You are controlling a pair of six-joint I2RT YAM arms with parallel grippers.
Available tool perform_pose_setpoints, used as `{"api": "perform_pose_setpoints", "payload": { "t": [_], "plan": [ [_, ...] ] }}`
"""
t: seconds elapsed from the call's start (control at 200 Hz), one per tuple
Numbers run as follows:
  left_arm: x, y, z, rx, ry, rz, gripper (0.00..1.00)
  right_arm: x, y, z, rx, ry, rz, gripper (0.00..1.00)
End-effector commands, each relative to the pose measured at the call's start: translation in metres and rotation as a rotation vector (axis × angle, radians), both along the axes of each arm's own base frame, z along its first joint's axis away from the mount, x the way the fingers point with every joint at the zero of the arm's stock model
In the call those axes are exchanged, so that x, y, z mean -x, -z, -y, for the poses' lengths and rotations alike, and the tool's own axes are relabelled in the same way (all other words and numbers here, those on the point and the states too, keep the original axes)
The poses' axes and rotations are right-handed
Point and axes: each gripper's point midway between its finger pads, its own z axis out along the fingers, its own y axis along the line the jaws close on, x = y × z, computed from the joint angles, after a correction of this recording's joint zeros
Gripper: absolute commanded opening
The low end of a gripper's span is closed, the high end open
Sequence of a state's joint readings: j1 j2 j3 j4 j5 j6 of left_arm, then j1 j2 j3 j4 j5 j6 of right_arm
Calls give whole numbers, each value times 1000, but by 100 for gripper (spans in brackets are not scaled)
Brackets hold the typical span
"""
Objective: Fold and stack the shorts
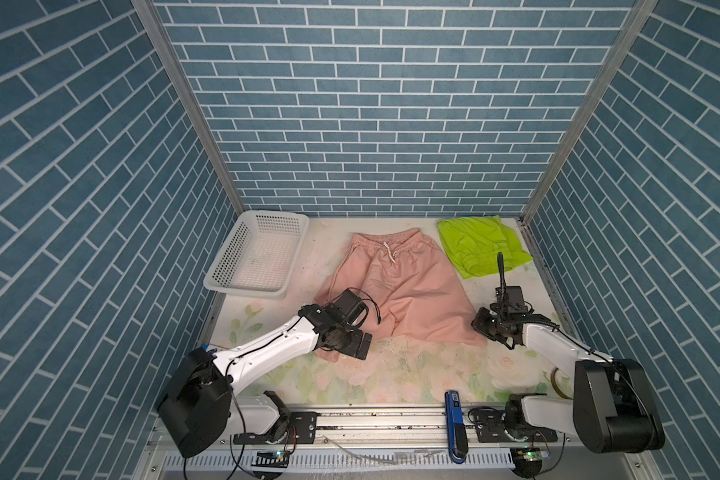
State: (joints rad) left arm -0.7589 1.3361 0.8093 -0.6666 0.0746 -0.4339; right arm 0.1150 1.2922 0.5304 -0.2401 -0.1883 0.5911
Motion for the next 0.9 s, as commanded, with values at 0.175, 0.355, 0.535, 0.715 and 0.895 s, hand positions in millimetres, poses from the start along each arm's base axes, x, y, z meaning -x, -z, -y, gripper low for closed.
{"api": "perform_pose_setpoints", "payload": {
  "t": [0.175,0.355,0.535,0.715,0.895],
  "plan": [
    [-18,17,37,46,67,-8,38,-49,-56,4,178,-113,123,0],
    [-24,1,87,118,180,-10,0,-92,-118,-10,244,-214,276,0],
    [-34,-60,165,364,255,59,0,-134,-160,20,418,-201,324,0],
    [-43,-72,211,308,277,142,99,-184,-172,29,436,-174,346,23],
    [-79,-101,186,251,179,219,100,-199,-194,14,377,-212,393,51]
  ]
}}
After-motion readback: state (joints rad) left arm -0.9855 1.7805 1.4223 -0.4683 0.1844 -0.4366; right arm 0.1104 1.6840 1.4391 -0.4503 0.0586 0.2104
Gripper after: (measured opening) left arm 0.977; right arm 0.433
